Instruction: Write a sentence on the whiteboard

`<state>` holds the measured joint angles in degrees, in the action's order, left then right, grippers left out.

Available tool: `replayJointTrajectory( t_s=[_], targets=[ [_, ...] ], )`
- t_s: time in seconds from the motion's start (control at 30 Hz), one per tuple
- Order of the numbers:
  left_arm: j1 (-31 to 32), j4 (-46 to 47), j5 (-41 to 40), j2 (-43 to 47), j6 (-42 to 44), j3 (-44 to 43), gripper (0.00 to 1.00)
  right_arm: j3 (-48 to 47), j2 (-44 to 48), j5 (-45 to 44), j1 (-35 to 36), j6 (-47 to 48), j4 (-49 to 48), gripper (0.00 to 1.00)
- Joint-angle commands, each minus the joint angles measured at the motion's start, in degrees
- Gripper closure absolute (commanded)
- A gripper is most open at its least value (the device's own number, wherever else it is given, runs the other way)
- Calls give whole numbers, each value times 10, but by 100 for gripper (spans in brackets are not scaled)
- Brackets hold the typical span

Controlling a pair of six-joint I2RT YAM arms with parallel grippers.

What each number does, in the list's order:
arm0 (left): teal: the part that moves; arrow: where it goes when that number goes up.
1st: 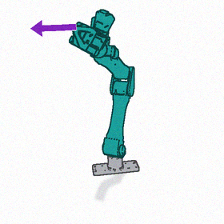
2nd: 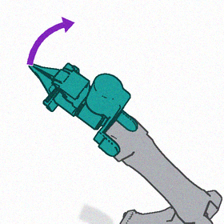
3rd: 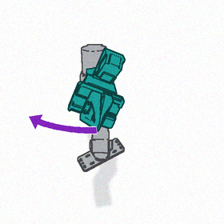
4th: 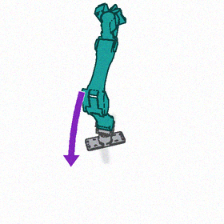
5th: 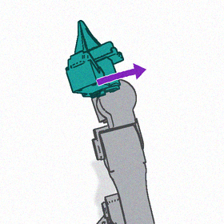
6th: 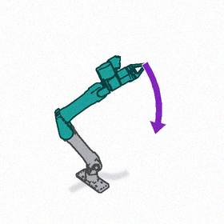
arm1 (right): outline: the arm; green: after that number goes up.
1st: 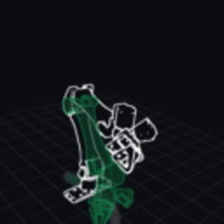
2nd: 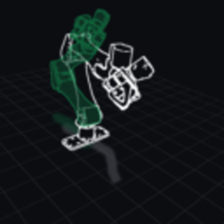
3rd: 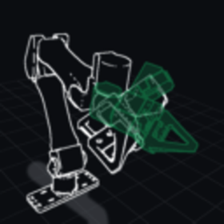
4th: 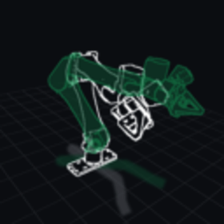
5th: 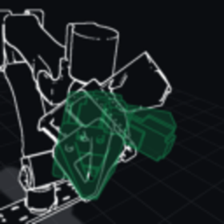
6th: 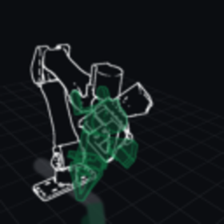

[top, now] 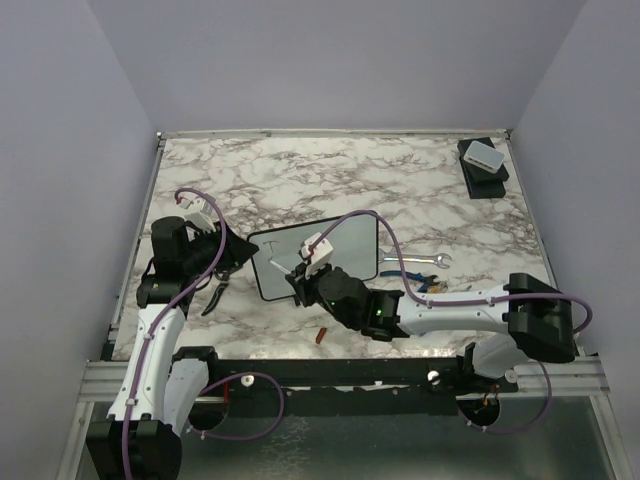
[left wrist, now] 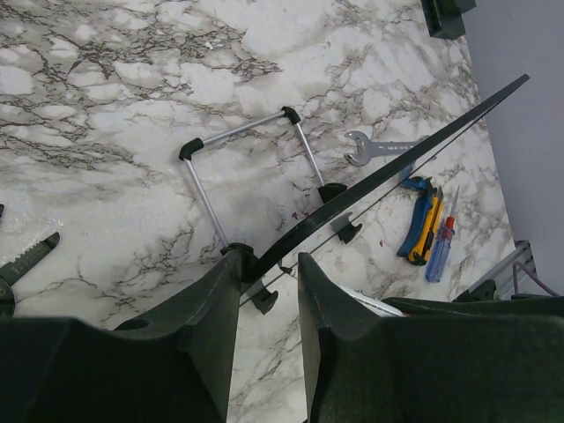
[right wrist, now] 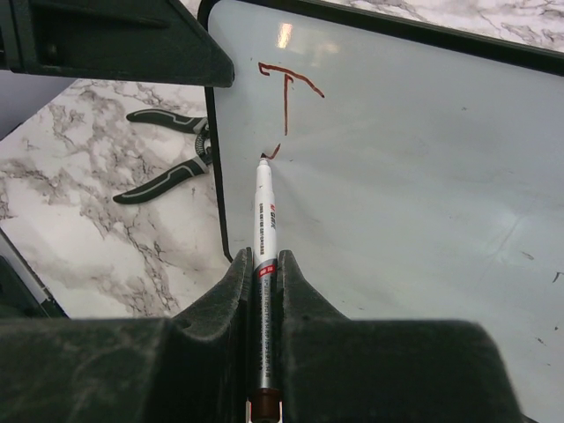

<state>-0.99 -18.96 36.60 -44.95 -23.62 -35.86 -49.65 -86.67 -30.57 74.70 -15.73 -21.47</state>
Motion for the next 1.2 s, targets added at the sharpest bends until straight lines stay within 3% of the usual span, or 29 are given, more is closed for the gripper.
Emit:
replayJointTrajectory(
  t_s=[0.0,0.4,0.77,1.17],
  targets=[
    [5,1,7,4,-4,4,67,-26,-16,-7,4,23,-29,99],
    [5,1,7,5,-4,5,67,4,39,13,13,37,-58,99],
    [5,0,6,5,-4,4,67,39,76,-70,14,0,-16,99],
    [5,-1,7,5,-4,5,67,45,65,-84,11,7,-27,99]
  ],
)
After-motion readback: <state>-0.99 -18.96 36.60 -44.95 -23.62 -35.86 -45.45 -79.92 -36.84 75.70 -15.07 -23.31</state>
